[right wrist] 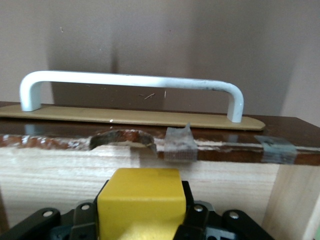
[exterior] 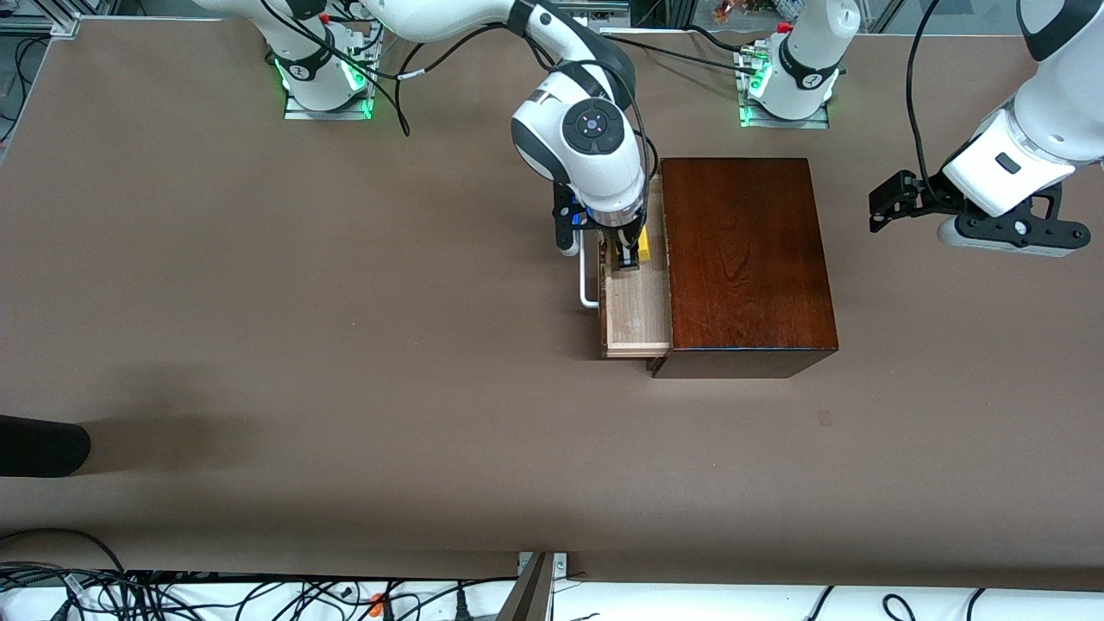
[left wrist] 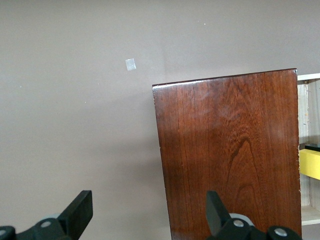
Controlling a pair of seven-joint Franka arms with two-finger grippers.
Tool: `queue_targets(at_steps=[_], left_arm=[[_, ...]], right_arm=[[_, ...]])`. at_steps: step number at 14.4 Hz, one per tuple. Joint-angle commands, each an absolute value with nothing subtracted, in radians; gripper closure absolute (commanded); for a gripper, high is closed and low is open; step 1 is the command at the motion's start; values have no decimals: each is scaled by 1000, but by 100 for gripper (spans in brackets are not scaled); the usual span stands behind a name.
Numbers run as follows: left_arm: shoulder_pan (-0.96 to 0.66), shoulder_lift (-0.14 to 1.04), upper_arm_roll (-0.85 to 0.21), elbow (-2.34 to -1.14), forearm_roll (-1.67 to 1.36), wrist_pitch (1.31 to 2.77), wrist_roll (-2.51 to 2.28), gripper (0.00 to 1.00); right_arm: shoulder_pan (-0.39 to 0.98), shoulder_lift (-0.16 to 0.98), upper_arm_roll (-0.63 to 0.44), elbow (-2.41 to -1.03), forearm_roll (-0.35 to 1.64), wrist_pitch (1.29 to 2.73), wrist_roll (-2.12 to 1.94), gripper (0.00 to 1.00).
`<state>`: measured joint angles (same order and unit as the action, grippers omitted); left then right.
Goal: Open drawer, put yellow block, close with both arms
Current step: 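Carry the yellow cube with the right gripper and drop it into the drawer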
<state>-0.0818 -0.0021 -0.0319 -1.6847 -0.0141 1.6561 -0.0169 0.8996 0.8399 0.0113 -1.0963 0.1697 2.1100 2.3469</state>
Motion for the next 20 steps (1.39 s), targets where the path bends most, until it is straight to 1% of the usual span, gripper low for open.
queue_targets(at_steps=[1,2,3,4,5,6,7,9,11,15,18,20], left_arm=[[-78,-6,-32,-1672,-20,1640,2,0],[-78,-6,-32,-1672,-20,1640,2,0],[-78,-6,-32,-1672,-20,1640,2,0],[-78,-6,-32,-1672,-20,1638,2,0],[-78,-6,-32,-1672,-20,1640,2,0],[-78,-6,-32,-1672,-20,1638,2,0],[-78,-6,-32,-1672,-20,1638,2,0],[-78,-6,-31,-1672,-20,1638,2,0],[-78,-6,-32,-1672,-20,1638,2,0],[-78,-14,-41,-1672,-20,1638,3,0],[-81,-15,-57,-1672,-21,1638,3,0],[-81,-15,-55,-1672,-29,1638,3,0]], right_arm=[[913,874,-2,-1051,156,2109,2373,100],[913,882,-8,-1052,156,2111,2373,95],[913,887,-11,-1052,150,2109,2373,74],[913,888,-9,-1054,134,2108,2372,48],[913,888,-11,-1055,124,2103,2373,15],[913,884,-11,-1054,123,2097,2372,2],[911,877,-12,-1054,123,2086,2372,1],[908,867,-24,-1049,124,2042,2368,0],[899,807,-28,-1048,129,1994,2359,0],[812,665,-14,-1049,141,1875,2275,0],[735,568,-20,-1063,150,1685,1904,0],[712,510,-63,-1109,153,1565,1676,0]])
